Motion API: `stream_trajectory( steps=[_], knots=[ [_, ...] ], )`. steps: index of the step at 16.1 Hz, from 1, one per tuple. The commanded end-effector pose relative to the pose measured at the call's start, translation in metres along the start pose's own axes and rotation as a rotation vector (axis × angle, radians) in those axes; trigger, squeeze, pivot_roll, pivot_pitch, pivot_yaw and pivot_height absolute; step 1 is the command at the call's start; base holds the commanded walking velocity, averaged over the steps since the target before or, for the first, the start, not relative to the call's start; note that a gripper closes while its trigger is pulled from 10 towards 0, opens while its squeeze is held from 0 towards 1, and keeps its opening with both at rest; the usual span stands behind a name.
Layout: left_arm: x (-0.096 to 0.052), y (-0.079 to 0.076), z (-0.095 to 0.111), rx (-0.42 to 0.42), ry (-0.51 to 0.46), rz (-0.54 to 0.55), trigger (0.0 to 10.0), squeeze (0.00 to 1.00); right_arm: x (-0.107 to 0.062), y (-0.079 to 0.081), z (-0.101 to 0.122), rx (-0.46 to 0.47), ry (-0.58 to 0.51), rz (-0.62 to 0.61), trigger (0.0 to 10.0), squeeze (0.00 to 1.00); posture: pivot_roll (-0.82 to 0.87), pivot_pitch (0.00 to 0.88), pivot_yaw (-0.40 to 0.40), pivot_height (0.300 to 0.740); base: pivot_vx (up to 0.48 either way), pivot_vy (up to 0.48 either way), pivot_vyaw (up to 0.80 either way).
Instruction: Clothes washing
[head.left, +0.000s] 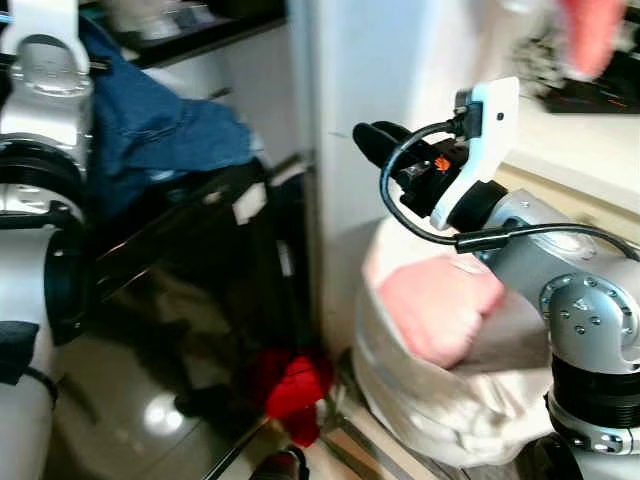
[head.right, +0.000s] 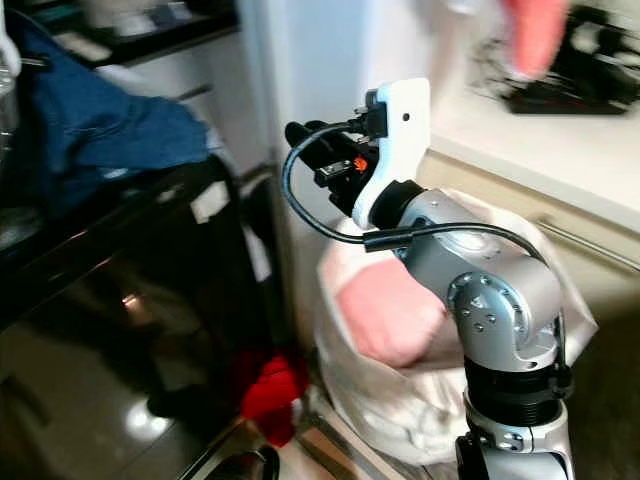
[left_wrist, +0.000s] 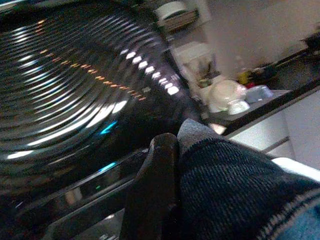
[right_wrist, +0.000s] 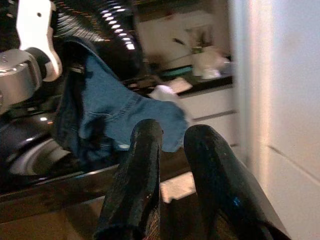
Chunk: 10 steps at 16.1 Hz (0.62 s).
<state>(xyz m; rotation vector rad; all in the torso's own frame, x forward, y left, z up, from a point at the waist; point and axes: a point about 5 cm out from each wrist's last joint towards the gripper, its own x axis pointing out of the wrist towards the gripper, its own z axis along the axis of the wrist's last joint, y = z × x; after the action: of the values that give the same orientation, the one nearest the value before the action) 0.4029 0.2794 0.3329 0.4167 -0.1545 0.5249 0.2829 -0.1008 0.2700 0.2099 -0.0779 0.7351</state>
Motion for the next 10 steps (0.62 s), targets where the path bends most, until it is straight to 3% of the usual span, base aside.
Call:
stream_trajectory(
  steps=[1,2,4,8,10],
  knots=[
    [0.001,-0.001,0.019,-0.076,-0.051,-0.012,10.0,0.0,0.001,0.002,0.003,-0.019,-0.02,0.008,10.0,0.0,0.0,0.0,0.058,0.74,0.0,0.0,0.8],
    [0.0,-0.012,0.025,-0.148,-0.076,-0.091,10.0,0.0,0.001,-0.001,0.003,-0.016,-0.025,-0.016,10.0,0.0,0.0,0.0,0.058,0.74,0.0,0.0,0.8],
    [-0.003,-0.021,0.03,-0.169,-0.113,-0.123,10.0,0.0,0.002,-0.002,0.002,-0.006,-0.037,-0.035,10.0,0.0,0.0,0.0,0.069,0.74,0.358,0.0,0.8],
    [-0.001,-0.014,0.043,-0.12,-0.149,-0.084,10.0,0.0,0.001,0.002,-0.006,-0.01,-0.024,-0.035,10.0,0.0,0.0,0.0,0.078,0.74,0.421,0.0,0.8],
    [0.001,-0.007,0.05,-0.083,-0.16,-0.046,10.0,0.0,0.0,0.003,-0.01,0.014,0.002,-0.021,10.0,0.0,-0.01,0.0,0.084,0.74,0.0,0.0,0.0]
  ],
)
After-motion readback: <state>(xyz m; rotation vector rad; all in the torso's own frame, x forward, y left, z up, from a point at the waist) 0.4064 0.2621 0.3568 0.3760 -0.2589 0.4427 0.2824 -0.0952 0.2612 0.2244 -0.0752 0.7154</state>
